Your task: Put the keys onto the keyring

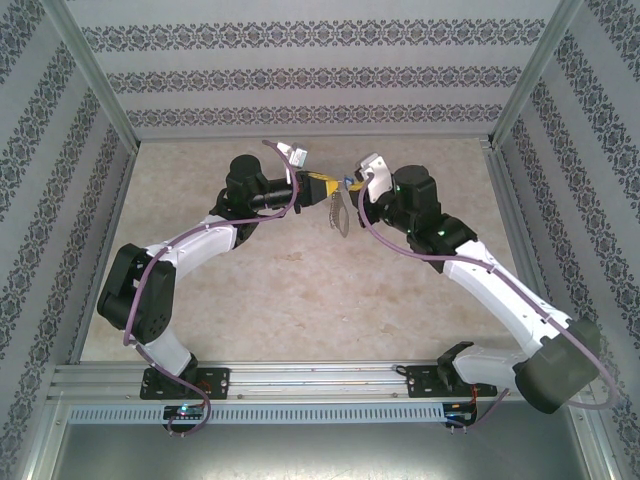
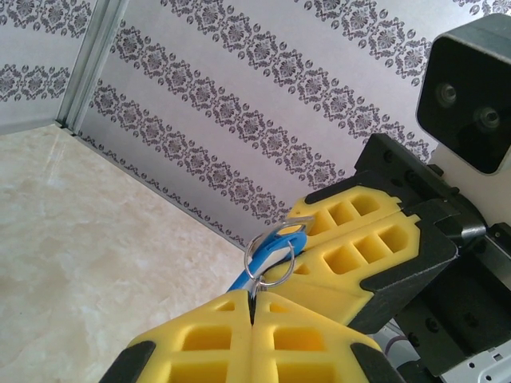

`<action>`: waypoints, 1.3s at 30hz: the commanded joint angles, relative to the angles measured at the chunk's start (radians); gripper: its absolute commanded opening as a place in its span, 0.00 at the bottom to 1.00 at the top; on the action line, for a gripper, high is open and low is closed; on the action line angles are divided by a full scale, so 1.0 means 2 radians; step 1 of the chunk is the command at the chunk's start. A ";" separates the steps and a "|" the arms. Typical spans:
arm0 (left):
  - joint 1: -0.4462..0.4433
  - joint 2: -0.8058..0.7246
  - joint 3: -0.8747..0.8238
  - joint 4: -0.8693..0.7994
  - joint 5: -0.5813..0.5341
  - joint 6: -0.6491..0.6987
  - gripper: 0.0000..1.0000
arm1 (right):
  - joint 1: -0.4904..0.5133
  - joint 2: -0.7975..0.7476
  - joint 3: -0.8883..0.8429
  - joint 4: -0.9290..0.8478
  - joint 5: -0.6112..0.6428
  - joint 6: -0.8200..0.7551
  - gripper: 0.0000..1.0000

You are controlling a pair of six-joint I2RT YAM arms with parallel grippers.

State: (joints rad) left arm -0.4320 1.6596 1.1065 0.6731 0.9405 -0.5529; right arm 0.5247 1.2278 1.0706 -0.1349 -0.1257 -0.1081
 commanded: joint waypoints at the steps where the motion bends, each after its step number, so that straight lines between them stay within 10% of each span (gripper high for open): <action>1: -0.001 -0.018 0.011 0.011 0.002 0.008 0.00 | 0.012 0.015 0.027 0.009 -0.008 0.003 0.00; 39: -0.002 -0.020 0.011 0.010 0.001 0.007 0.00 | 0.014 0.013 0.008 0.000 -0.007 0.007 0.00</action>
State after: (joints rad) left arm -0.4320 1.6577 1.1065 0.6724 0.9379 -0.5529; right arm 0.5400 1.2346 1.0702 -0.1543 -0.1352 -0.1074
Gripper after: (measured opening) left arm 0.046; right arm 0.065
